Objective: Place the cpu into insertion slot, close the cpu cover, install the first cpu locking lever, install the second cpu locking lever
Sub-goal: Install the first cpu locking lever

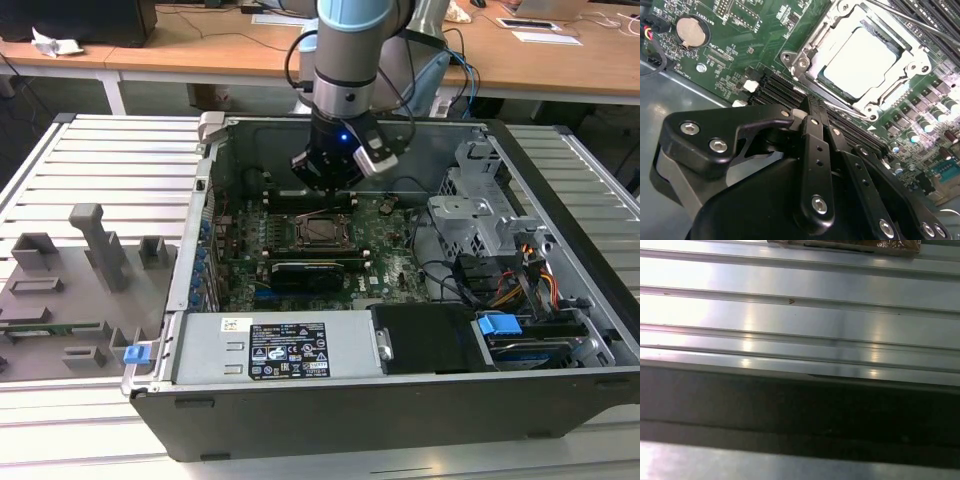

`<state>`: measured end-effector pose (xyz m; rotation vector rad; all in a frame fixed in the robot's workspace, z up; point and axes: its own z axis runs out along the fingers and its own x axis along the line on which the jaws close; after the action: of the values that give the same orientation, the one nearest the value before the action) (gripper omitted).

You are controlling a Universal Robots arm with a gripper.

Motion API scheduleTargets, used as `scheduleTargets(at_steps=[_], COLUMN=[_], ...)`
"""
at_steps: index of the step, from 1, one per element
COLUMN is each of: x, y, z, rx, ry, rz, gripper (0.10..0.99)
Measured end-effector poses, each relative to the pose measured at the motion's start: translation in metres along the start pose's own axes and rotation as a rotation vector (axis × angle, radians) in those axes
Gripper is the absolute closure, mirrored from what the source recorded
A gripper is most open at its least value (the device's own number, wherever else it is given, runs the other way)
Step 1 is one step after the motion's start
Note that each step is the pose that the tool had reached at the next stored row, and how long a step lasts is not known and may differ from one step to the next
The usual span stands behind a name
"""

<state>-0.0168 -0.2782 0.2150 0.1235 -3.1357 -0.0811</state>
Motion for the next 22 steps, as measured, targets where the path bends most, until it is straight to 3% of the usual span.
scheduleTargets(at_steps=[9, 22], x=[-0.0021, -0.0037], y=[-0.0004, -0.0008], z=[0.0047, 0.0094], rx=[0.000, 0.010], ry=[0.0000, 0.0007], rz=[0.000, 0.000], gripper=[0.980, 0.980])
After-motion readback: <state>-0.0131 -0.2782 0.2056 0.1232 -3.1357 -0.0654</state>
